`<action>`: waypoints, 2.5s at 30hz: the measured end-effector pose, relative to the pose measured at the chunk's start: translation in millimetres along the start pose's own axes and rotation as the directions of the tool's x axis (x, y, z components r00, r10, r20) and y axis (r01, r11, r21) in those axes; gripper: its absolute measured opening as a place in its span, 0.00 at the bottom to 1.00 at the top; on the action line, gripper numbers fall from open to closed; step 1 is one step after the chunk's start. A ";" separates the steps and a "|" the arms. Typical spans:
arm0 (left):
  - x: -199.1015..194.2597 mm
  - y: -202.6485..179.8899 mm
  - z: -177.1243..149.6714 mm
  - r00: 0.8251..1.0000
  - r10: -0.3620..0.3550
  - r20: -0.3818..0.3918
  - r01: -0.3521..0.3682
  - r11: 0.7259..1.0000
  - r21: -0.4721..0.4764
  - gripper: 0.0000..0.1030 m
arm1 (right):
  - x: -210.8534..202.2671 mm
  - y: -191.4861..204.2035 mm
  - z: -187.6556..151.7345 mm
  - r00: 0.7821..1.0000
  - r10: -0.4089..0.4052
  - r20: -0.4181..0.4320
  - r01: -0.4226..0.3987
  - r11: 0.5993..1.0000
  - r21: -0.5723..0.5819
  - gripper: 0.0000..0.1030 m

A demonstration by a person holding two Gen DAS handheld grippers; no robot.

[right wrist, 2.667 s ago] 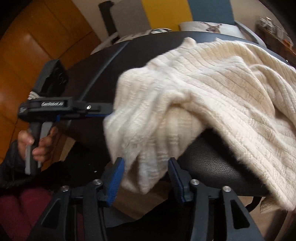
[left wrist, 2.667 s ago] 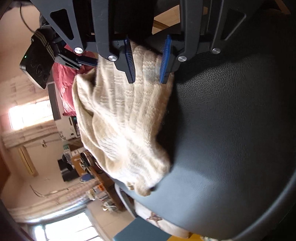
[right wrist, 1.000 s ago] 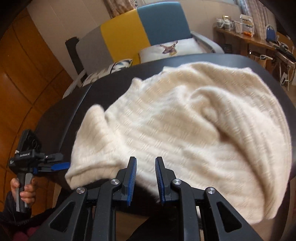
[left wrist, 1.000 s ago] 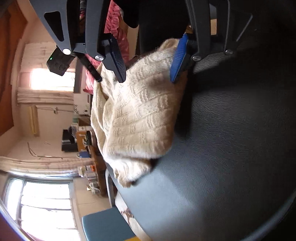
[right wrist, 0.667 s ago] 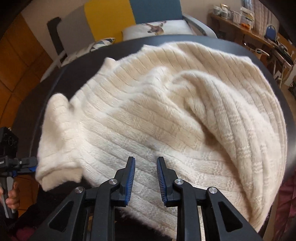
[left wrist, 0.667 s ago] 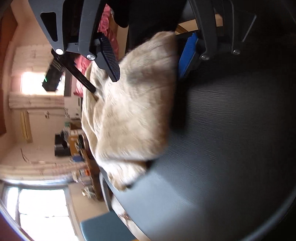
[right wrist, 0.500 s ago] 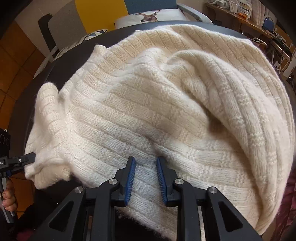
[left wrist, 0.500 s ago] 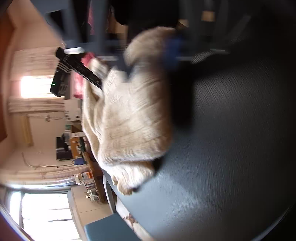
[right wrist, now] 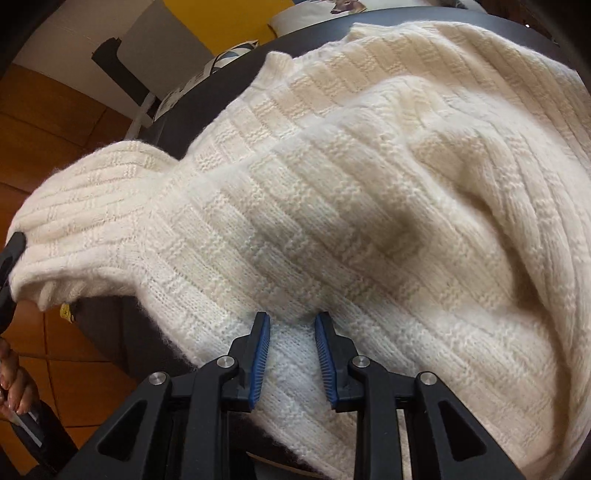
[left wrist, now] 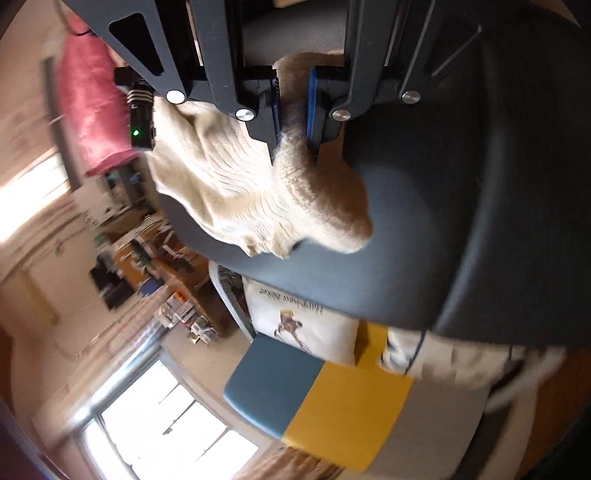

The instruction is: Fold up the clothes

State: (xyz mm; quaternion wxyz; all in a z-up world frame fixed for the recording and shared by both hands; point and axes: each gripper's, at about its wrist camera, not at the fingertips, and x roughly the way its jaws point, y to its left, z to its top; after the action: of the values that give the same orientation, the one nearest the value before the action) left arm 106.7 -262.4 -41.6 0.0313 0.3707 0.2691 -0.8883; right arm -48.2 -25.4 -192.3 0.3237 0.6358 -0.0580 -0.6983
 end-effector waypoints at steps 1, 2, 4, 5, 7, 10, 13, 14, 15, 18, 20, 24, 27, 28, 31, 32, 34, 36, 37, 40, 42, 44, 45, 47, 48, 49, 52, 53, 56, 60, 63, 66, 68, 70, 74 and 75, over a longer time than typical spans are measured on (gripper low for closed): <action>-3.6 -3.6 4.5 1.000 0.023 0.017 -0.023 0.999 0.021 0.11 | 6.4 7.2 2.4 1.000 0.016 -0.006 -0.016 1.000 -0.003 0.26; -9.0 -8.8 9.3 0.999 0.030 0.038 -0.032 0.999 0.043 0.11 | 12.9 14.4 4.7 0.999 0.031 -0.011 -0.032 0.999 -0.006 0.26; -14.5 -20.0 25.1 0.997 0.059 0.055 -0.063 0.995 0.078 0.11 | 25.0 25.4 10.7 0.998 0.060 -0.012 -0.060 0.998 0.004 0.23; -16.5 -25.6 33.7 0.995 0.075 0.060 -0.081 0.992 0.094 0.13 | 28.4 27.7 13.8 0.998 0.068 -0.003 -0.068 0.998 0.016 0.23; -19.6 -24.9 45.3 0.993 0.096 0.063 -0.102 0.991 0.091 0.21 | 33.1 29.2 18.2 0.996 0.084 0.015 -0.084 0.995 0.044 0.23; -21.2 12.5 45.3 0.995 0.089 0.039 -0.088 0.996 -0.026 0.25 | 35.6 23.7 17.9 0.993 0.116 0.028 -0.118 0.990 0.080 0.20; -22.9 49.8 45.4 0.997 0.080 0.017 -0.077 0.987 -0.143 0.31 | 37.2 18.7 13.0 0.989 0.142 0.034 -0.144 0.986 0.084 0.16; -23.4 62.3 45.4 0.997 0.076 0.010 -0.073 0.981 -0.182 0.34 | 37.8 17.9 10.8 0.989 0.145 0.038 -0.148 0.985 0.083 0.14; -24.0 74.7 45.4 0.997 0.072 0.003 -0.070 0.973 -0.220 0.36 | 38.4 17.1 8.5 0.988 0.148 0.042 -0.151 0.985 0.083 0.13; -25.6 112.1 45.4 0.998 0.058 -0.017 -0.061 0.941 -0.333 0.39 | 41.2 20.4 2.0 0.988 0.143 0.053 -0.146 0.988 0.055 0.13; -23.9 125.6 14.1 0.999 0.016 -0.033 -0.027 0.928 -0.371 0.39 | 42.5 25.2 -2.5 0.990 0.128 0.059 -0.130 0.991 0.027 0.13; -18.0 143.7 -63.2 0.995 -0.081 -0.061 0.047 0.903 -0.427 0.39 | 45.3 24.1 18.2 0.994 0.094 0.053 -0.093 0.996 -0.015 0.13; -5.2 140.9 -103.6 0.986 -0.137 -0.090 0.079 0.879 -0.470 0.39 | 36.4 44.0 12.6 0.993 0.037 0.111 -0.019 0.988 -0.156 0.20; -0.8 141.0 -111.9 0.985 -0.147 -0.092 0.084 0.869 -0.488 0.39 | 32.2 52.8 9.1 0.990 0.021 0.139 0.010 0.975 -0.222 0.21; 13.6 139.6 -122.3 0.981 -0.163 -0.101 0.088 0.849 -0.521 0.39 | 23.5 83.3 -3.4 0.981 -0.029 0.192 0.101 0.921 -0.375 0.21; 18.6 140.1 -120.4 0.982 -0.160 -0.099 0.083 0.841 -0.535 0.39 | 22.8 84.4 -6.8 0.980 -0.043 0.195 0.117 0.916 -0.385 0.21; 28.8 142.1 -115.1 0.984 -0.155 -0.088 0.080 0.822 -0.564 0.40 | 22.0 83.4 -13.3 0.978 -0.068 0.199 0.143 0.908 -0.393 0.21; 38.9 144.5 -112.0 0.987 -0.132 -0.095 0.048 0.796 -0.603 0.43 | 21.4 74.5 -10.1 0.978 -0.086 0.190 0.151 0.920 -0.362 0.21; 43.2 146.4 -111.4 0.987 -0.136 -0.084 0.054 0.777 -0.627 0.43 | 26.6 65.7 -4.2 0.980 -0.095 0.177 0.152 0.926 -0.345 0.21; 48.4 148.7 -106.6 0.994 -0.104 -0.030 0.057 0.737 -0.674 0.44 | 33.0 48.4 3.1 0.984 -0.076 0.160 0.124 0.941 -0.314 0.21; 48.7 148.6 -105.2 0.998 -0.061 -0.007 0.040 0.719 -0.694 0.45 | 29.7 49.0 2.3 0.985 -0.064 0.158 0.111 0.943 -0.313 0.21; 50.7 148.9 -104.7 1.000 -0.025 0.013 0.027 0.695 -0.719 0.45 | 29.2 49.3 2.9 0.985 -0.057 0.161 0.106 0.943 -0.314 0.21; 52.3 148.0 -103.9 1.000 -0.010 0.019 0.021 0.686 -0.727 0.45 | 27.7 50.8 2.6 0.985 -0.054 0.163 0.104 0.943 -0.315 0.21; 57.2 144.3 -98.5 0.999 0.028 0.018 -0.007 0.690 -0.723 0.45 | 26.5 52.3 3.0 0.985 -0.045 0.169 0.098 0.944 -0.317 0.21; 59.8 140.5 -94.8 0.998 0.059 0.015 -0.031 0.696 -0.717 0.45 | 25.6 52.7 2.6 0.984 -0.041 0.172 0.094 0.944 -0.316 0.21; 61.9 135.5 -91.2 0.996 0.093 0.012 -0.057 0.701 -0.711 0.45 | 25.2 53.3 3.2 0.984 -0.035 0.174 0.089 0.945 -0.314 0.21; 69.1 119.2 -79.5 0.979 0.205 -0.020 -0.166 0.724 -0.669 0.43 | 23.2 54.8 4.0 0.984 -0.024 0.175 0.078 0.948 -0.309 0.21; 71.6 114.4 -73.7 0.968 0.247 -0.038 -0.213 0.735 -0.644 0.37 | 22.5 55.1 4.0 0.984 -0.021 0.175 0.075 0.948 -0.308 0.21; 70.5 117.6 -57.5 0.953 0.295 -0.073 -0.285 0.785 -0.551 0.08 | 22.0 55.7 2.9 0.985 -0.018 0.172 0.072 0.947 -0.313 0.21; 48.3 105.2 -21.2 0.933 0.355 -0.049 -0.350 0.873 -0.340 0.07 | 27.6 58.3 4.7 0.987 -0.030 0.156 0.080 0.943 -0.322 0.21; 29.8 85.3 8.6 0.901 0.433 -0.026 -0.433 0.894 -0.110 0.07 | 31.9 62.2 5.1 0.988 -0.048 0.145 0.095 0.936 -0.338 0.21; 17.4 58.1 32.7 0.842 0.539 0.008 -0.531 0.826 0.189 0.07 | 31.1 64.4 10.4 0.988 -0.055 0.142 0.100 0.937 -0.334 0.22; 15.6 45.0 36.3 0.783 0.621 0.043 -0.581 0.704 0.410 0.08 | 31.9 64.9 13.5 0.988 -0.055 0.142 0.099 0.942 -0.320 0.22; 23.1 30.5 29.9 0.723 0.687 0.067 -0.577 0.549 0.605 0.12 | 30.8 65.2 17.1 0.989 -0.057 0.139 0.098 0.946 -0.310 0.22; 30.5 46.7 29.1 0.781 0.613 -0.120 -0.416 0.654 0.632 0.15 | 31.0 67.4 20.6 0.989 -0.059 0.133 0.097 0.949 -0.301 0.22; 32.0 54.5 34.3 0.794 0.587 -0.157 -0.399 0.699 0.593 0.15 | 31.2 68.1 21.2 0.989 -0.060 0.132 0.098 0.948 -0.302 0.22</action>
State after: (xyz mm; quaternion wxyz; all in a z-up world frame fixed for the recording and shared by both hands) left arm 75.4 -321.5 -68.1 0.1220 0.5686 -0.0975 -0.8077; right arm -41.5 -102.2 -181.4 0.3864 0.5360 0.0575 -0.7484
